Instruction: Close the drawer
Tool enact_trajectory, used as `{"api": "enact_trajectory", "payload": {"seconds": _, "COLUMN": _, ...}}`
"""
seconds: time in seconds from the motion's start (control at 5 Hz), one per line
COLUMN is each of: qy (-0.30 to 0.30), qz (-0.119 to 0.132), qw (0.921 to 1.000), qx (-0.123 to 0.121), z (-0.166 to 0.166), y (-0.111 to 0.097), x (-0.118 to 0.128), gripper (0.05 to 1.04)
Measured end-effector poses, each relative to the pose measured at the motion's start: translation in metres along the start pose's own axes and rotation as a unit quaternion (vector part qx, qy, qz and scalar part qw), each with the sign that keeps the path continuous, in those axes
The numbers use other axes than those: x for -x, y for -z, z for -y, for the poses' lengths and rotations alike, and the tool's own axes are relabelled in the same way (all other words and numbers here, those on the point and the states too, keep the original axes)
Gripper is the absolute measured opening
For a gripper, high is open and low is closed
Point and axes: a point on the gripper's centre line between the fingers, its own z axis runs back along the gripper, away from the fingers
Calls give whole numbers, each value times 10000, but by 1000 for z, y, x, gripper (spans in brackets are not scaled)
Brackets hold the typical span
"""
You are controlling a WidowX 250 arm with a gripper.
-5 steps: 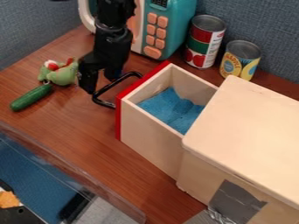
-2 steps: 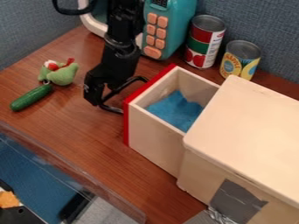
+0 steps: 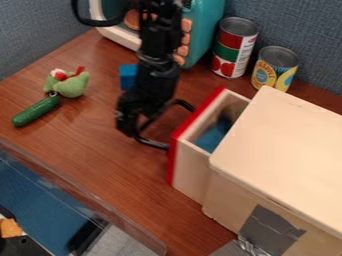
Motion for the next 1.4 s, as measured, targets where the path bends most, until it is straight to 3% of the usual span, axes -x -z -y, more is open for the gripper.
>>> {"api": "enact_trajectory", "payload": {"seconds": 0.4, "qy": -12, "qz": 262, "qw": 9997, "qx": 30, "z": 2, "y": -5, "x": -33, "gripper": 1000}}
{"api": "enact_trajectory", "payload": {"seconds": 0.6, "qy": 0, "qz": 264, "qw": 9996, "qx": 69, "z": 4, "y": -3, "x": -46, "gripper": 1000}}
{"api": "enact_trajectory", "payload": {"seconds": 1.0, "qy": -286, "qz": 396, "qw": 9983, "qx": 323, "z": 10, "y": 0, "x": -51, "gripper": 1000}}
{"api": "enact_trajectory", "payload": {"seconds": 1.2, "qy": -1315, "qz": 106, "qw": 9879, "qx": 817, "z": 25, "y": -2, "x": -18, "gripper": 999}}
{"api": "enact_trajectory", "payload": {"seconds": 1.4, "qy": -2789, "qz": -510, "qw": 9577, "qx": 500, "z": 31, "y": -21, "x": 35, "gripper": 999}}
